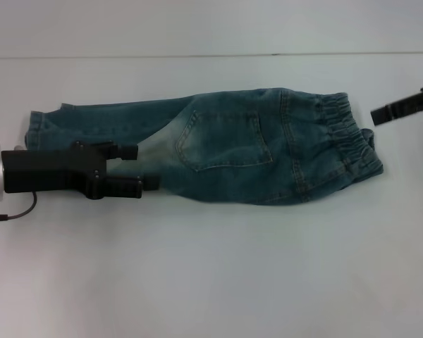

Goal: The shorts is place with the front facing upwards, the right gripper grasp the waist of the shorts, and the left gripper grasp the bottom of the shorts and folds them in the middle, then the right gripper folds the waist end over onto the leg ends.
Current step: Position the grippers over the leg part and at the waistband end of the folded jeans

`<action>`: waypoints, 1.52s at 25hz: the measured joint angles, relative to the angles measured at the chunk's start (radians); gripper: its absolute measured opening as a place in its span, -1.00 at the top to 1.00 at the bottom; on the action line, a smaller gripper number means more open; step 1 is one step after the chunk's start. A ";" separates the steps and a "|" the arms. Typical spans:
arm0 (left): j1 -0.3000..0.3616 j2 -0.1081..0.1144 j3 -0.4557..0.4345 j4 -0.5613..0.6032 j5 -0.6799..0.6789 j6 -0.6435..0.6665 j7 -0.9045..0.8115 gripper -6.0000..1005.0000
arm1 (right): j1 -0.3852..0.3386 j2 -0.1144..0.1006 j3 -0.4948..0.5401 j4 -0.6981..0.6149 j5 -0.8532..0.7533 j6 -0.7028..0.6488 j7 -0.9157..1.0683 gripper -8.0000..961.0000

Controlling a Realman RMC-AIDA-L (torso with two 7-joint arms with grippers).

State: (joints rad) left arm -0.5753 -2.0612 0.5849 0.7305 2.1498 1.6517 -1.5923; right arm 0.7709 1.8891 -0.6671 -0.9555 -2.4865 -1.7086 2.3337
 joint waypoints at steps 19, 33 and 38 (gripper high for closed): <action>-0.010 -0.022 0.067 -0.006 0.000 -0.062 -0.004 -0.86 | 0.053 0.052 -0.198 0.236 -0.122 0.327 0.019 -0.74; -0.009 -0.033 0.069 -0.007 -0.001 -0.080 -0.006 -0.86 | 0.070 0.111 -0.193 0.258 -0.066 0.364 -0.041 -0.49; -0.002 -0.034 0.069 -0.008 -0.001 -0.086 -0.006 -0.86 | 0.067 0.109 -0.189 0.257 -0.063 0.366 -0.060 -0.29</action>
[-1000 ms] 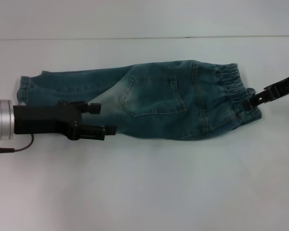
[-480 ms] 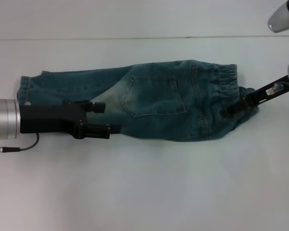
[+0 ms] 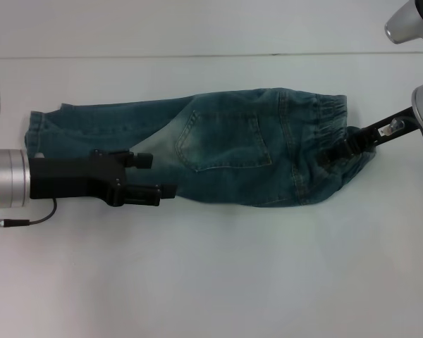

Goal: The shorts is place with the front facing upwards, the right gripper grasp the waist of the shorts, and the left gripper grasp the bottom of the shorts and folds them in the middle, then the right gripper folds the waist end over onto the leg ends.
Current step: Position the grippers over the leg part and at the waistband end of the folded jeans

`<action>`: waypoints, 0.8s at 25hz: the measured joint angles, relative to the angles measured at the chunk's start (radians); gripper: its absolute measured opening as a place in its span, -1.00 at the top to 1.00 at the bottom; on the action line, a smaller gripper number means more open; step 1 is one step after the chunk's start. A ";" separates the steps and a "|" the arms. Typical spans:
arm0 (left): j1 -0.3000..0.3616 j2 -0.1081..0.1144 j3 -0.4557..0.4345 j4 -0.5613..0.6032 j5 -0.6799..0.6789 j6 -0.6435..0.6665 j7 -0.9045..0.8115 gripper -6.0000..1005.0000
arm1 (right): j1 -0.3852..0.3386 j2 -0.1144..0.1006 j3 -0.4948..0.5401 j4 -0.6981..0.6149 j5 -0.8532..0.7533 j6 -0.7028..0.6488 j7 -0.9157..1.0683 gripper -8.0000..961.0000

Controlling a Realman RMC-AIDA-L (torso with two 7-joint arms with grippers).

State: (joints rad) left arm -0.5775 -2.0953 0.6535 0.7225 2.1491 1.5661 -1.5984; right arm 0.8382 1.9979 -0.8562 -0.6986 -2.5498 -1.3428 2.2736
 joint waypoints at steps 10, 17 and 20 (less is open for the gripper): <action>0.001 -0.002 0.000 0.000 -0.006 0.000 0.000 -0.86 | -0.009 -0.002 -0.001 -0.001 0.000 0.002 -0.025 0.60; -0.008 -0.027 -0.019 0.000 -0.047 -0.047 0.003 -0.87 | -0.026 -0.015 0.017 -0.009 0.000 0.002 -0.027 0.87; -0.001 -0.053 -0.021 0.003 -0.118 -0.140 0.018 -0.81 | -0.033 -0.026 0.029 -0.015 0.000 0.004 -0.029 0.87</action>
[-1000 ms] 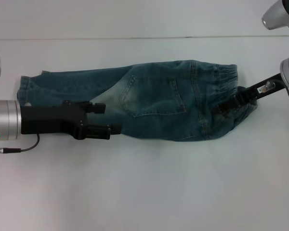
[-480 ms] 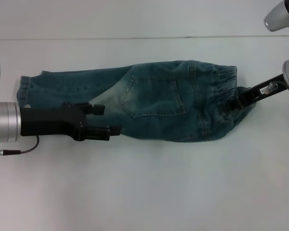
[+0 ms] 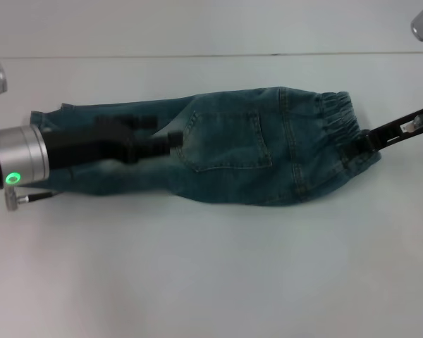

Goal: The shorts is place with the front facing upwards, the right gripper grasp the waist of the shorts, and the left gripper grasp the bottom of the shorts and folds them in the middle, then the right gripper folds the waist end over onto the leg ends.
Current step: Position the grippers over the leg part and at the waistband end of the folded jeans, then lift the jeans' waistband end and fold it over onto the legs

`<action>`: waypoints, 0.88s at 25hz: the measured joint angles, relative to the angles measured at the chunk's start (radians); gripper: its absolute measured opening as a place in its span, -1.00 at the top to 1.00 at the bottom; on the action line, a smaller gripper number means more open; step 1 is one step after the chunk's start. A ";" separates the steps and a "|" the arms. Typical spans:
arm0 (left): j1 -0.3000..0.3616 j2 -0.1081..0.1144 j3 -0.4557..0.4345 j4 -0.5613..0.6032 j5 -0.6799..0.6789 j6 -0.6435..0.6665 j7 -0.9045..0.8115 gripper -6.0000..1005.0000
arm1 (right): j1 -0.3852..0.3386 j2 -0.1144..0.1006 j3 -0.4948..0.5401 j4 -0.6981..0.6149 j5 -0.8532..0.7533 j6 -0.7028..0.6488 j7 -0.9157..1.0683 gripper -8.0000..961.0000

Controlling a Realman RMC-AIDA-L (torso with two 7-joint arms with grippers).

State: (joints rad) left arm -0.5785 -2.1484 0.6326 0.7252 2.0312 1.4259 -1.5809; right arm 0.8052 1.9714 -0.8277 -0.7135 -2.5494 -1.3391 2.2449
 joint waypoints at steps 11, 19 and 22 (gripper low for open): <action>-0.077 -0.024 0.009 -0.275 -0.437 -0.436 0.424 -0.16 | 0.008 -0.026 0.004 -0.011 0.019 -0.034 -0.002 0.87; -0.157 -0.027 0.002 -0.517 -0.715 -0.554 1.013 0.63 | 0.024 -0.046 0.041 -0.129 0.119 -0.177 0.010 0.87; -0.183 -0.027 0.003 -0.595 -0.757 -0.583 1.197 0.75 | 0.043 -0.054 0.077 -0.171 0.137 -0.228 0.015 0.87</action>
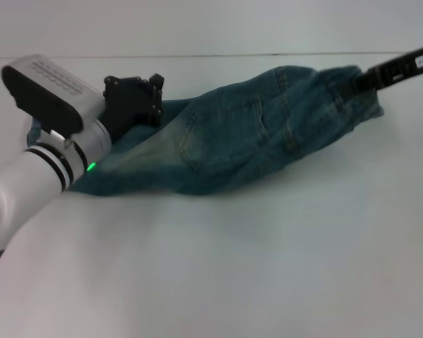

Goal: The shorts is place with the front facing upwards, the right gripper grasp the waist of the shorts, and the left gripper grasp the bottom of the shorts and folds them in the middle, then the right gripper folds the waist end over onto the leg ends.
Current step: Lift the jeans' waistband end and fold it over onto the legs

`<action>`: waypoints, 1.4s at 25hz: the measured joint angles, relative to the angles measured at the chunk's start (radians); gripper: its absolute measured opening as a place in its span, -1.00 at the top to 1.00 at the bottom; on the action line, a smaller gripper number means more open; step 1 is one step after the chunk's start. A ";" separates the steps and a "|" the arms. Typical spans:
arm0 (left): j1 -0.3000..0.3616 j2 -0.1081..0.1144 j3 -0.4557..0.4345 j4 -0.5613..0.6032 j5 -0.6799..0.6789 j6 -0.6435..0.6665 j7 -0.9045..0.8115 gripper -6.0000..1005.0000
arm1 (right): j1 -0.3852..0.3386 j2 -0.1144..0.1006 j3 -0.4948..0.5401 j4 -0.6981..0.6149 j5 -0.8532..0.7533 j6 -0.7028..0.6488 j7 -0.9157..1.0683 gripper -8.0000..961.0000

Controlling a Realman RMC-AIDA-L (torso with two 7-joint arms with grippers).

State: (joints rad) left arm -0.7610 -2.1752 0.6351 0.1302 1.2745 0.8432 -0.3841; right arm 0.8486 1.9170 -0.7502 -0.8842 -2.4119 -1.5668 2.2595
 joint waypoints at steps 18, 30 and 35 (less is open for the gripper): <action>-0.114 0.000 -0.003 -0.266 0.004 -0.089 0.252 0.99 | 0.128 0.030 0.029 -0.145 0.101 -0.123 0.002 0.87; -0.135 0.000 -0.003 -0.379 0.037 0.027 0.249 0.99 | 0.138 0.033 0.026 -0.154 0.135 -0.129 0.005 0.87; -0.158 0.000 -0.006 -0.426 0.045 0.066 0.246 0.99 | 0.138 0.035 0.025 -0.153 0.137 -0.138 0.005 0.87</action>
State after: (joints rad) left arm -0.9188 -2.1751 0.6295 -0.2961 1.3193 0.9090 -0.1379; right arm 0.9869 1.9516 -0.7257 -1.0377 -2.2752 -1.7048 2.2641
